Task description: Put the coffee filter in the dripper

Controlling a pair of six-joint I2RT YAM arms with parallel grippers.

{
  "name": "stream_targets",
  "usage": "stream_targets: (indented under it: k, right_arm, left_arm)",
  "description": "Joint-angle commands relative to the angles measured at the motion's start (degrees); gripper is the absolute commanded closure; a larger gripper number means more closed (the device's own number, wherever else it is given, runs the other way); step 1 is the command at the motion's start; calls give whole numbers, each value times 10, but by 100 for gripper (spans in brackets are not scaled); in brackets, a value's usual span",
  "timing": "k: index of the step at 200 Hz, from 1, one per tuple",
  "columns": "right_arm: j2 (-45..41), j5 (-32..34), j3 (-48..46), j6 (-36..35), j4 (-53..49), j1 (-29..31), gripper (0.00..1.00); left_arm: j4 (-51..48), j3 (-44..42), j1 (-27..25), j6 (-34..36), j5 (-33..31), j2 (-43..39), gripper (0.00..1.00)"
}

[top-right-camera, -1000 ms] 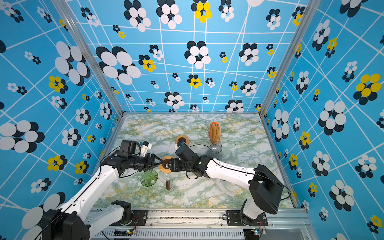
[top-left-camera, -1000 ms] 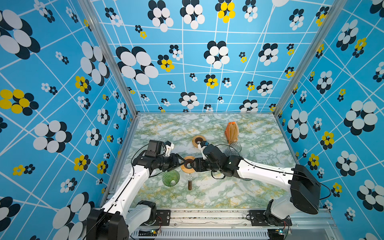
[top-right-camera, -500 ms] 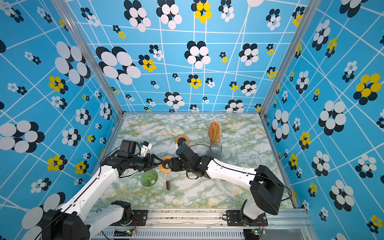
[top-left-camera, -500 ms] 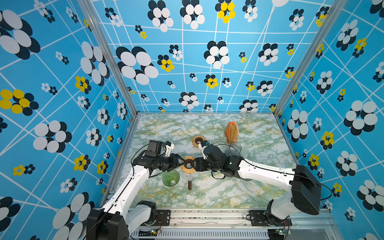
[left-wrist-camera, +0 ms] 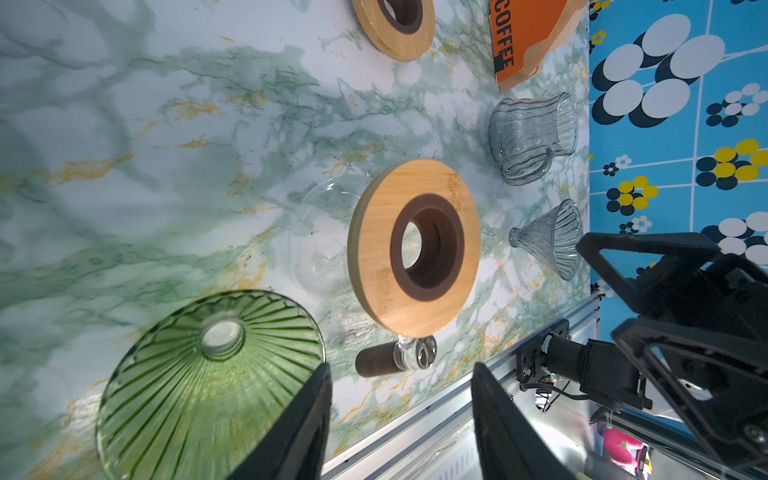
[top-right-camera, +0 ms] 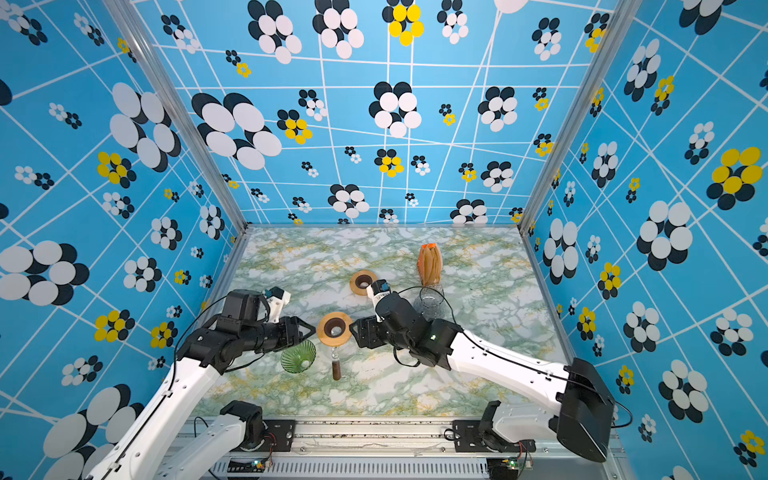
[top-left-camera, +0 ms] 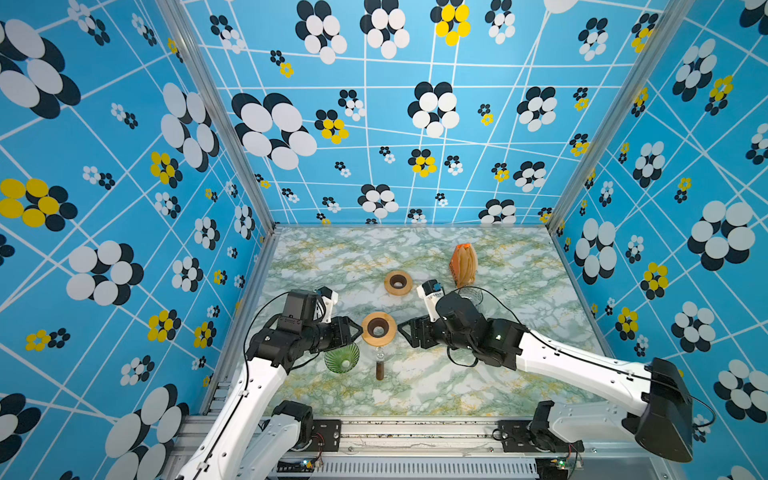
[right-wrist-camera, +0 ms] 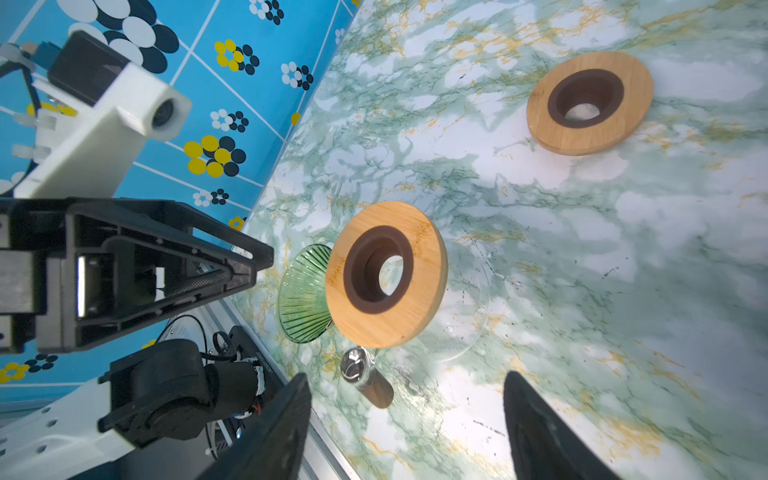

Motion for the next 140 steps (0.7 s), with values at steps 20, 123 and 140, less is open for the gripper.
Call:
stream_targets:
  k: [20, 123, 140]
  right_arm:
    - [-94, 10, -31, -62, -83, -2, 13]
    - [-277, -5, -64, -105, -202, -2, 1]
    - [-290, 3, -69, -106, -211, -3, 1]
  left_arm:
    - [-116, 15, -30, -58, -115, -60, 45]
    - [-154, -82, -125, -261, -254, -119, 46]
    - [-128, -100, -127, -273, -249, -116, 46]
